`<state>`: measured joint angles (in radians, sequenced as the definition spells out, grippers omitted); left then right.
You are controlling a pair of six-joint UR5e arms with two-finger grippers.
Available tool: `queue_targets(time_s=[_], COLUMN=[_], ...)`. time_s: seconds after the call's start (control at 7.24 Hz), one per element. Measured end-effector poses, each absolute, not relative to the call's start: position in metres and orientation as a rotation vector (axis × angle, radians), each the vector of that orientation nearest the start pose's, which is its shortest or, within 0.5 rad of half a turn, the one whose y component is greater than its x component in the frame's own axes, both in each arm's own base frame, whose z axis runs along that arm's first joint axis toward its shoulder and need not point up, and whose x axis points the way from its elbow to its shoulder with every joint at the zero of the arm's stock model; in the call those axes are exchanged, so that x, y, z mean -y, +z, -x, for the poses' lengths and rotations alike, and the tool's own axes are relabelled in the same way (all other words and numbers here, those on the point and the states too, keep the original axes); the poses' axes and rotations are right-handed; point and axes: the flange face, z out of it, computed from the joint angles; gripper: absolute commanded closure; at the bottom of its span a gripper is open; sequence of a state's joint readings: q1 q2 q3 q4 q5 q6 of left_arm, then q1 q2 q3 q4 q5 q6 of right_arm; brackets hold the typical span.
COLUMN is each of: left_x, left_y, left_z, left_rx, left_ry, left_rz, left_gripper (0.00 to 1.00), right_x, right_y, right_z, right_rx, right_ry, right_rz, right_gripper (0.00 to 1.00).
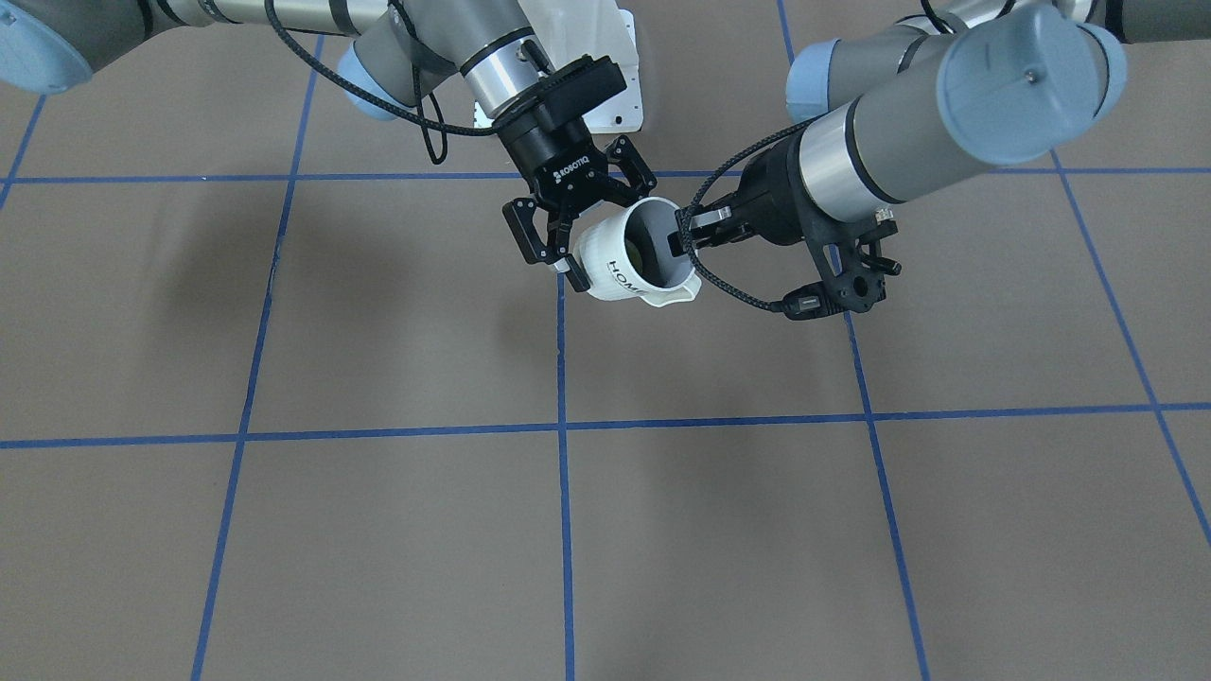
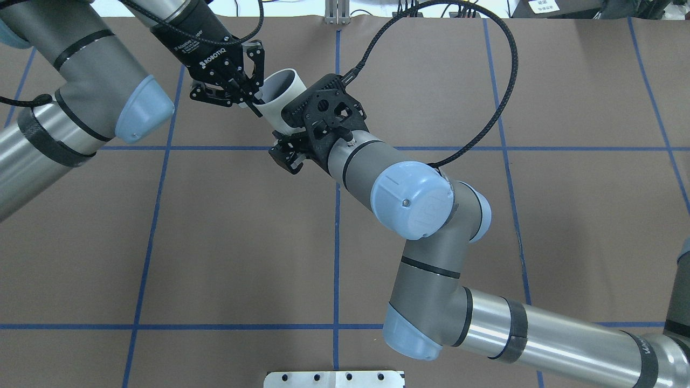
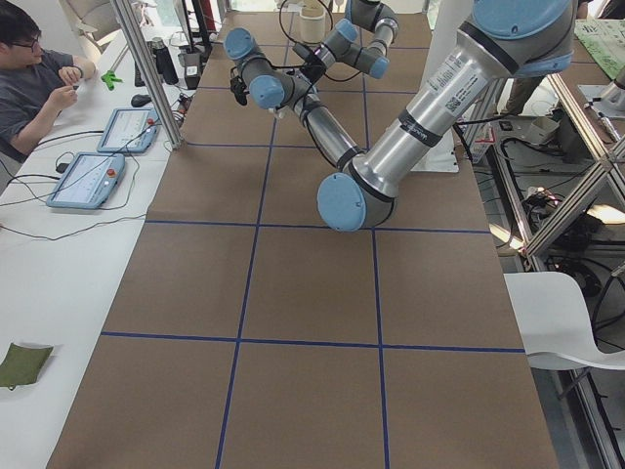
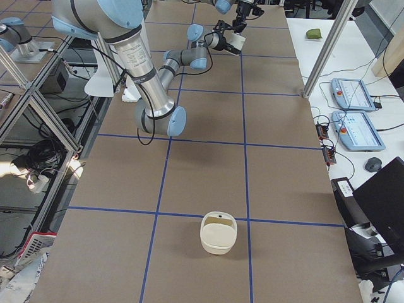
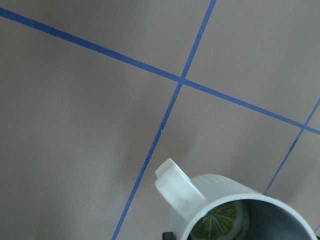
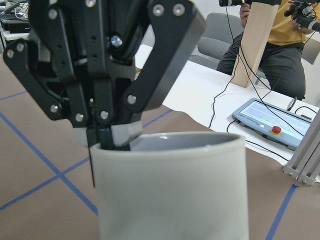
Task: Left arm hands cup to right arm to dump lemon
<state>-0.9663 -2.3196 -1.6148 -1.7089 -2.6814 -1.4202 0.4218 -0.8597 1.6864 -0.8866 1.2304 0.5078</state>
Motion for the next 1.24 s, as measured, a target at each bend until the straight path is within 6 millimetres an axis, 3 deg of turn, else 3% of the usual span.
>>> queue_targets(time_s=[0.41,0.55,0.69,0.83,0.97,1.24], left_x=[0.5658,0.5652,0.5643,0.5635,0.5623,0.5608], left_y=[0.1384,0.1373,0.1362,0.1352,0.1344,0.1334], left_z=[-0.3383,-0.3379,-0.3374,-0.3367,-0.3363,-0.3360], left_rx=[-1.236,-1.237,-1.239,-1.241,-1.243,-1.248], left_ry=[-0.179,-0.178,-0.176,-0.175,-0.171,-0.164], left_rz=[0.424,0.423,0.422,0.420,0.419,0.412], left_gripper=[1.00,1.00,1.00,0.58,0.01,0.00], right_x=[0.4151,0.4151,0.4155,0.4158,0.4159,0.4153], right_y=[0.1004,0.1003,0.1011,0.1012,0.1014,0.1020], right_z=[0.5182,0.5182,0.5192,0.5207,0.5214,0.5205], right_rx=[0.919,0.919,0.917,0.917,0.921,0.941], right_ry=[-0.256,-0.255,-0.256,-0.257,-0.254,-0.235], right_rz=[-1.213,-1.213,-1.211,-1.208,-1.202,-1.185], right_gripper=[0.02,0.14,0.66,1.00,1.00,1.00])
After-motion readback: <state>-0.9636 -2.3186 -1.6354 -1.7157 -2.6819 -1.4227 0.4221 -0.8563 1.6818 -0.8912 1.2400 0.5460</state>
